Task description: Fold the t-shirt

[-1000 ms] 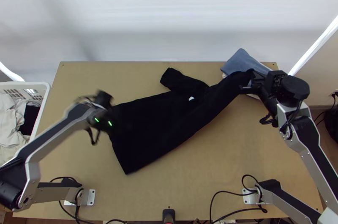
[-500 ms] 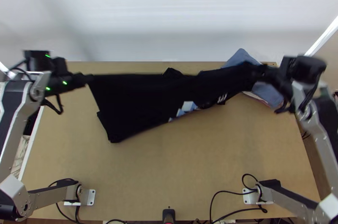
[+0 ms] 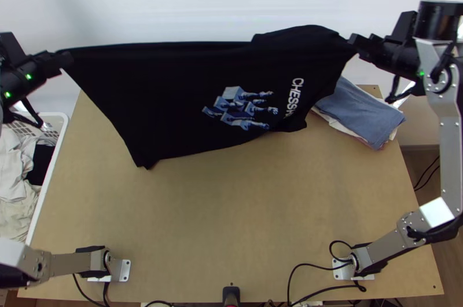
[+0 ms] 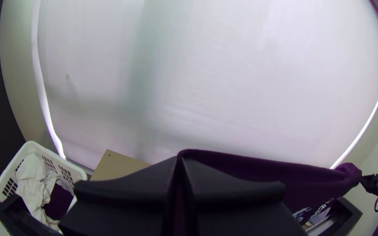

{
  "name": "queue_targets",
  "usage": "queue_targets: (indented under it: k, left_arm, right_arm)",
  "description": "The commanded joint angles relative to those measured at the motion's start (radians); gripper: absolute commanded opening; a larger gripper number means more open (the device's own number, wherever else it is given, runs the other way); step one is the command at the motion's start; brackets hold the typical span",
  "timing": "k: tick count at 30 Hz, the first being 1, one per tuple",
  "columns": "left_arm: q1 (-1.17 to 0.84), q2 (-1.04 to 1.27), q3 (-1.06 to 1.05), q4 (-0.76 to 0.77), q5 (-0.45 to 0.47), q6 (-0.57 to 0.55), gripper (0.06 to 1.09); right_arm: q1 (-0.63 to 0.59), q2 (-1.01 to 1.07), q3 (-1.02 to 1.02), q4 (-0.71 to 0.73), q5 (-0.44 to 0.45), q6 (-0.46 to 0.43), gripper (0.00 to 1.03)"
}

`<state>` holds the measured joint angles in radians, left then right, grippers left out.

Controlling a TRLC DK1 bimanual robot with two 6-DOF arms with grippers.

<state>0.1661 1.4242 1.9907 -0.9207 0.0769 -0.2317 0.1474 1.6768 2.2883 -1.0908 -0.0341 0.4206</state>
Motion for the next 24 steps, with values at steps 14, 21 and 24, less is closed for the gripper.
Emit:
queue_targets:
  k: [14, 21, 24]
  left_arm:
    - [0.027, 0.027, 0.273, 0.174, -0.204, 0.009, 0.10]
    - [0.027, -0.071, 0.273, 0.299, -0.232, -0.014, 0.10]
    - [0.036, -0.122, 0.273, 0.321, -0.232, -0.014, 0.10]
  right_arm:
    - [0.004, -0.103, -0.010, 0.802, 0.011, 0.007, 0.03]
    - [-0.104, -0.227, -0.006, 0.893, -0.116, 0.007, 0.03]
    - [-0.166, -0.330, -0.023, 0.832, -0.173, 0.006, 0.03]
